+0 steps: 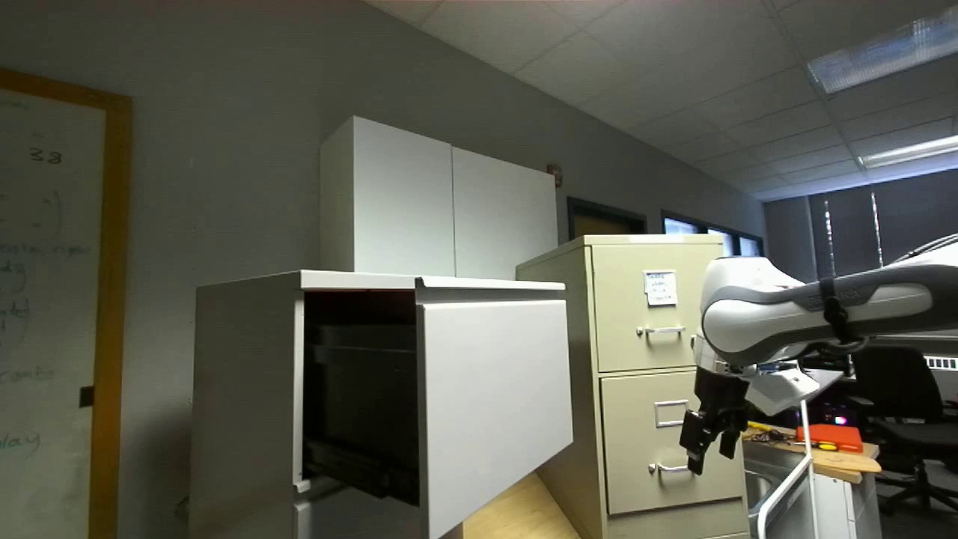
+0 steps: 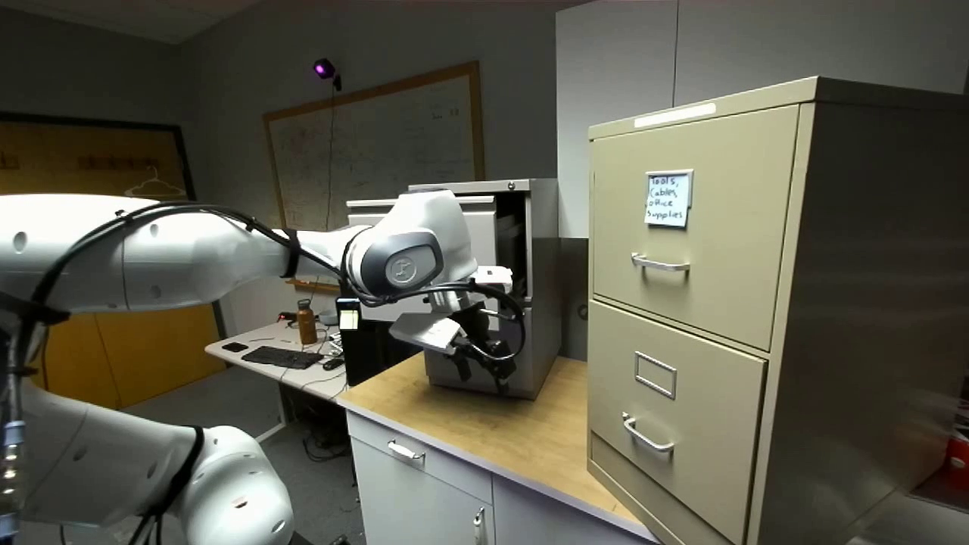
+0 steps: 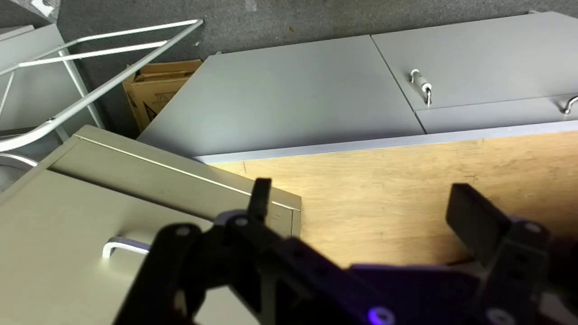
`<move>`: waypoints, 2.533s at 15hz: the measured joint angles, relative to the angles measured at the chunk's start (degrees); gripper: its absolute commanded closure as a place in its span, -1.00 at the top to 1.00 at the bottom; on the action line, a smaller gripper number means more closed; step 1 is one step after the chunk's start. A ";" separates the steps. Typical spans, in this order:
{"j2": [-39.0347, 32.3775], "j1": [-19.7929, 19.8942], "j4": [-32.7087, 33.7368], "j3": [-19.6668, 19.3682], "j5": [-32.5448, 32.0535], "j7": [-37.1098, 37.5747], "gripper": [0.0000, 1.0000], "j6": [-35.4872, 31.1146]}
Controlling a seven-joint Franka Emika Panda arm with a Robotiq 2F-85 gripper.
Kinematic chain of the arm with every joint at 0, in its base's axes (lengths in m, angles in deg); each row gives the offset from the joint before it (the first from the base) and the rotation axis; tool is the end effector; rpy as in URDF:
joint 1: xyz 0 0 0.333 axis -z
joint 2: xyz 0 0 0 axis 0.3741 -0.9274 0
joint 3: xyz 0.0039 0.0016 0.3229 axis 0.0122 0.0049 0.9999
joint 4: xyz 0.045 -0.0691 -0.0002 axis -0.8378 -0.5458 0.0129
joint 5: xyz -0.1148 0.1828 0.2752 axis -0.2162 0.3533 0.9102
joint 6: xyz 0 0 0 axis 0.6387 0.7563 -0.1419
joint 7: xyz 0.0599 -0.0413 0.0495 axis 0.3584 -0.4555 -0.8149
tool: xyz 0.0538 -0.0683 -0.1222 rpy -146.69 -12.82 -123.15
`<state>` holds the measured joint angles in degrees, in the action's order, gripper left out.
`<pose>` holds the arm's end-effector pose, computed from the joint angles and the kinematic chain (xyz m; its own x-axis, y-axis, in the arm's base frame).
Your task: Close the upper drawer
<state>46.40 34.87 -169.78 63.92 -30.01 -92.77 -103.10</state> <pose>0.2563 -0.1703 0.5107 0.9575 -0.1633 0.2377 -0.1830 -0.9811 0.0631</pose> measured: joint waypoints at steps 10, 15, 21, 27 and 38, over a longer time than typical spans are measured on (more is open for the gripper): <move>-0.14 -0.25 -0.01 0.20 0.24 0.17 1.00 -0.55; 0.30 -1.76 0.05 1.47 0.67 0.17 1.00 -1.74; 3.52 -6.69 1.43 4.04 4.59 0.16 0.19 -2.87; 7.52 -11.22 1.97 6.08 9.24 0.23 -0.77 -9.13; 4.58 -19.69 6.51 11.21 17.38 2.70 -1.00 -18.66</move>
<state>50.98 15.18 -163.27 75.14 -12.63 -90.07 -121.76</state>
